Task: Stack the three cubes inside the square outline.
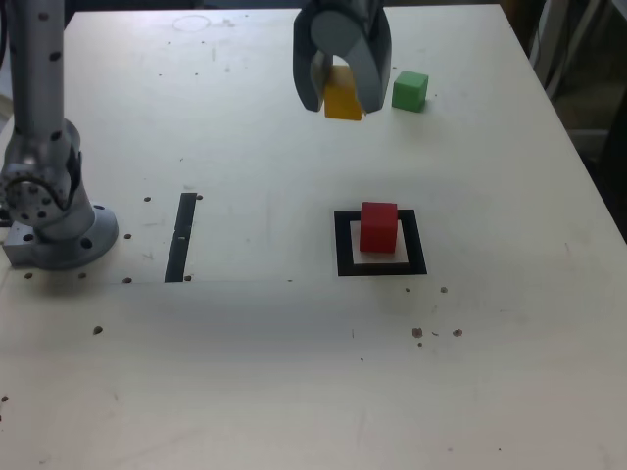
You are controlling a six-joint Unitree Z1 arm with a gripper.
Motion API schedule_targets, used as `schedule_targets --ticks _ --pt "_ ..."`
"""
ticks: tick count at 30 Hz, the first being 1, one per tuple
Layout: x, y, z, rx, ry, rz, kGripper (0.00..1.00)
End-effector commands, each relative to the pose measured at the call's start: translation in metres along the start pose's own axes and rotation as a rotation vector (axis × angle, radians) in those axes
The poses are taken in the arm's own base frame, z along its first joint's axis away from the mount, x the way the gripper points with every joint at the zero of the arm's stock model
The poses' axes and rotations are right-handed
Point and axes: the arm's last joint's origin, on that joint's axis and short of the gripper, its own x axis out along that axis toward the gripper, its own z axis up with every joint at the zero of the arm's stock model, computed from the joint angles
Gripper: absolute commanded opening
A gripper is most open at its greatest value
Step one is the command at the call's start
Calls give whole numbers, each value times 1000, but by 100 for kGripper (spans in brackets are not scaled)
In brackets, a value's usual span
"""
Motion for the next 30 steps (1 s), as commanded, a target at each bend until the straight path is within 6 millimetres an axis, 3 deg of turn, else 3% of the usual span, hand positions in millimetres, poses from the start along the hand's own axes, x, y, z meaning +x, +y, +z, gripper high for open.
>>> schedule_targets --ticks 1,5,10,30 --pt "-2 -18 4 -5 -5 -3 11" --pt "3 -42 13 -60 12 -22 12" --pt "19 -57 26 -134 56 -54 12" --pt "53 -59 57 -185 80 -40 12"
